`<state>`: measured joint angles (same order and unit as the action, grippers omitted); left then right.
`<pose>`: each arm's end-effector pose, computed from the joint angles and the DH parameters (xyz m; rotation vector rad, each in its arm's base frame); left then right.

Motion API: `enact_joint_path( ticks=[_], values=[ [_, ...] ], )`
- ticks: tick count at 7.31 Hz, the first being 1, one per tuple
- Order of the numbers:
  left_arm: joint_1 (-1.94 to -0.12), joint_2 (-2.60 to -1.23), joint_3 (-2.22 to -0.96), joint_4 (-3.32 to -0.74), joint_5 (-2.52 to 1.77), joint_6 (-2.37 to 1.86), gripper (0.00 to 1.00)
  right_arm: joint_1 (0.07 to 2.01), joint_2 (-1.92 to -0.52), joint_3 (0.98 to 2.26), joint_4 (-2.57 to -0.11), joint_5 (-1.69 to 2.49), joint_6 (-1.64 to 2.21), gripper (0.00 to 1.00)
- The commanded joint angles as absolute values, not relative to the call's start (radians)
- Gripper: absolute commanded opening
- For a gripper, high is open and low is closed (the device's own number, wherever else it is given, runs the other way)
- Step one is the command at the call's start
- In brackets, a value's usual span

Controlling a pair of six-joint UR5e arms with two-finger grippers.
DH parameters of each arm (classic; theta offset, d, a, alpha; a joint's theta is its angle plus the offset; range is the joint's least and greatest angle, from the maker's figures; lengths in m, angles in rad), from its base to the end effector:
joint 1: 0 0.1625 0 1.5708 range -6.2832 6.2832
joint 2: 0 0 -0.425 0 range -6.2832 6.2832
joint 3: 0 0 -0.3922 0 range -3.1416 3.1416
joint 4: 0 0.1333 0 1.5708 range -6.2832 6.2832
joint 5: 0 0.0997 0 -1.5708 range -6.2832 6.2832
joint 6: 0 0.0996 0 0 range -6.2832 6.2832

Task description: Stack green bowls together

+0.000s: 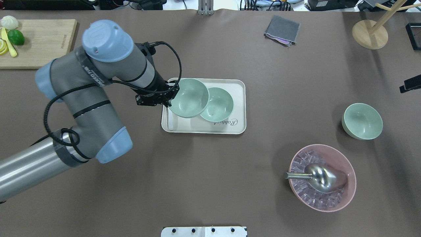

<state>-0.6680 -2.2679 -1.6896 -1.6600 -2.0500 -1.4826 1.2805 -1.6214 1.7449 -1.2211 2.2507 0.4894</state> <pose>0.4740 -0.4853 0.1789 -0.0870 0.9915 -0.3147 -0.0730 -0.4914 0.5621 0.1669 -0.7888 0.0274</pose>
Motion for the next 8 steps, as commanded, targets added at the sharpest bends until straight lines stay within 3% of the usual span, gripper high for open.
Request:
enact_joint_path(
  ticks=[1, 8],
  values=[
    [-0.612, -2.385, -1.57, -1.664, -1.978, -1.552, 0.0, 1.278, -1.621, 1.746, -1.221, 2.252, 0.489, 1.0],
    [-0.586, -2.422, -1.485, -1.689, -1.947, -1.56, 0.0, 1.276, -1.62, 1.746, -1.221, 2.25, 0.489, 1.0]
  ],
)
